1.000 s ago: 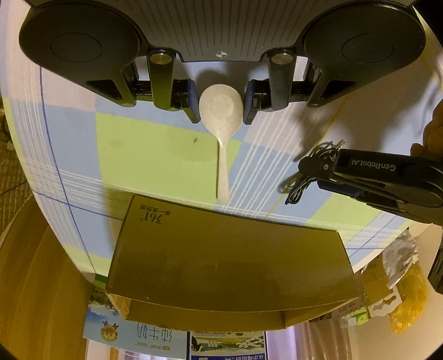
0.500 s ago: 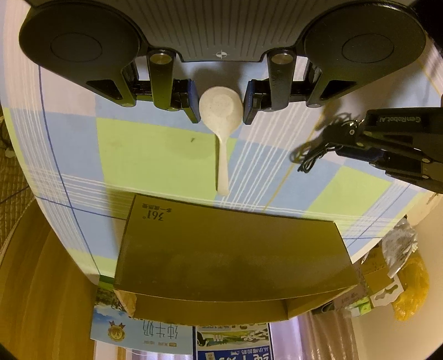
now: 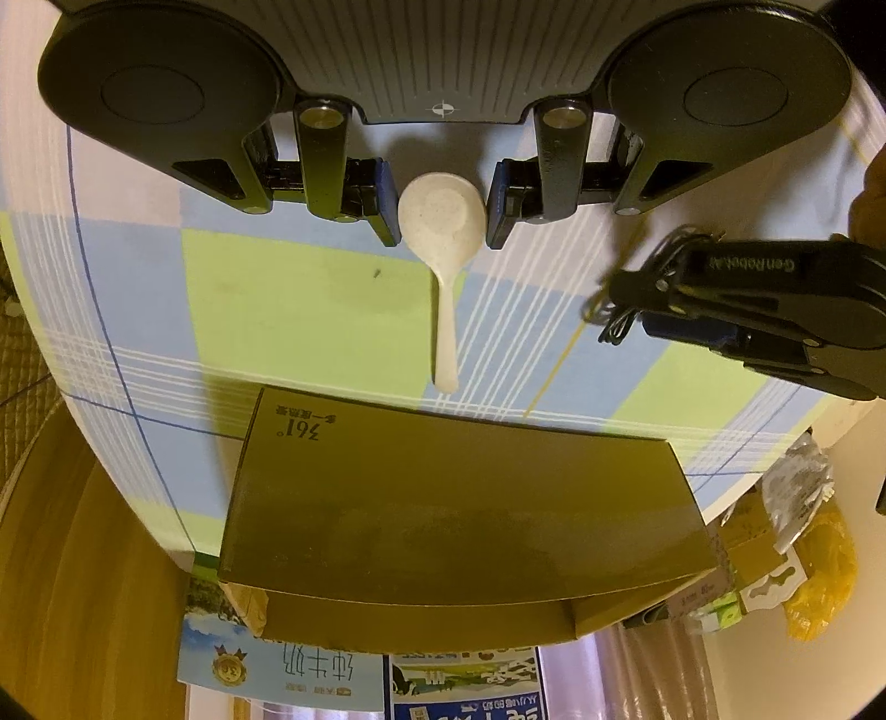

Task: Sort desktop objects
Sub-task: 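Lift the spoon with the right tool while the left tool grasps the black cable, then carry the cable and spoon over the cardboard box with both tools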

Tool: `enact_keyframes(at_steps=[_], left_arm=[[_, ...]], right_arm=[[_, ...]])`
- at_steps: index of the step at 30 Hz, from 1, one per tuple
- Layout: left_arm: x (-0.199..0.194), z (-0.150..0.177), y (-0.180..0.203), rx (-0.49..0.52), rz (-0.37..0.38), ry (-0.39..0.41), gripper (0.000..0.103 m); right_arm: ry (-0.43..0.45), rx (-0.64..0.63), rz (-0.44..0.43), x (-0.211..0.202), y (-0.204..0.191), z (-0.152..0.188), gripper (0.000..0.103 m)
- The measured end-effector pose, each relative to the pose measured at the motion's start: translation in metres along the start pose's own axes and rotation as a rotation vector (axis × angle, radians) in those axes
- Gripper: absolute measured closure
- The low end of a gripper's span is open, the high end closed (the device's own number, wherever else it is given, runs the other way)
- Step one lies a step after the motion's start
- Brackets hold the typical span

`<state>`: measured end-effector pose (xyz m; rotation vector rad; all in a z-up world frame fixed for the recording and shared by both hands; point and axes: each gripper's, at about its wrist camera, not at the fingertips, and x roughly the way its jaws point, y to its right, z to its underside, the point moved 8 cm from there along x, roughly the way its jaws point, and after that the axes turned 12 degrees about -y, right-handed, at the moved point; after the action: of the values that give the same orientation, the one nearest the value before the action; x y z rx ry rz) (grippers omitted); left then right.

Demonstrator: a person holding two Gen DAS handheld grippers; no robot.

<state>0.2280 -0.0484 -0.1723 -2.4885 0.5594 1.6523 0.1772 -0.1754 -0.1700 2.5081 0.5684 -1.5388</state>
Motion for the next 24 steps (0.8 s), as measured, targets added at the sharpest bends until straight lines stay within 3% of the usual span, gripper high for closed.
enact_keyframes(at_steps=[2, 24], left_arm=[[-0.001, 0.001, -0.002, -0.014, 0.013, -0.007, 0.093], [-0.020, 0.004, 0.008, -0.002, 0.070, 0.019, 0.094]], right_arm=[[0.002, -0.001, -0.001, -0.001, 0.000, 0.000, 0.073], [0.047, -0.019, -0.009, -0.013, -0.010, -0.004, 0.073]])
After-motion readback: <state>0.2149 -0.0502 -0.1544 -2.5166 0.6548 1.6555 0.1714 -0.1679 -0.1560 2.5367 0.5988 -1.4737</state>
